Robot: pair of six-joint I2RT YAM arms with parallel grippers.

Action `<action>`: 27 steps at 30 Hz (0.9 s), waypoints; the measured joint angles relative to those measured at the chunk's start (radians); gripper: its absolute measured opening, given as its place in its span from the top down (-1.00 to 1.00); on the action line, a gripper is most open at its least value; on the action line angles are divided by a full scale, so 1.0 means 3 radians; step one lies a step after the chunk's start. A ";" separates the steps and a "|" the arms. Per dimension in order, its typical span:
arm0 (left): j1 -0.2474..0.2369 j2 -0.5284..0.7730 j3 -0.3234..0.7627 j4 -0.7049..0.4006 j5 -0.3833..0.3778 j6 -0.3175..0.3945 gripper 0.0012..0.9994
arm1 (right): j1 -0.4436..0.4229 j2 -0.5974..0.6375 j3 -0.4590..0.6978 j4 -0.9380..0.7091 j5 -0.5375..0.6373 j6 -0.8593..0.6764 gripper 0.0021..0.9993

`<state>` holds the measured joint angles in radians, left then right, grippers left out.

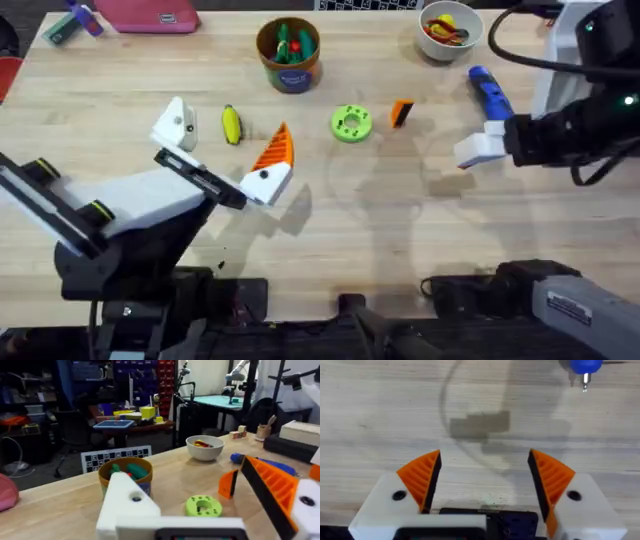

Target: Pick up the gripper from the table and insert it into the empty holder that is missing its gripper. Then pick up a screw, insert it into the mounting hole, and use the screwdriver to tighten it. Finally, clean up the table by picking up the vegetable and placing it into the bucket.

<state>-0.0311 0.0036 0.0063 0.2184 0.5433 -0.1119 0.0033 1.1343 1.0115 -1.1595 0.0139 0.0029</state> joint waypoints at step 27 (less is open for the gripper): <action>0.0000 0.0000 0.0014 -0.1108 0.1851 0.0081 -0.97 | 0.0001 0.0001 0.0000 0.0000 0.0000 0.0000 -0.98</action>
<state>-0.0311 0.0036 0.0105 -0.1140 1.0988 -0.0876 0.0035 1.1346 1.0115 -1.1595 0.0139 0.0029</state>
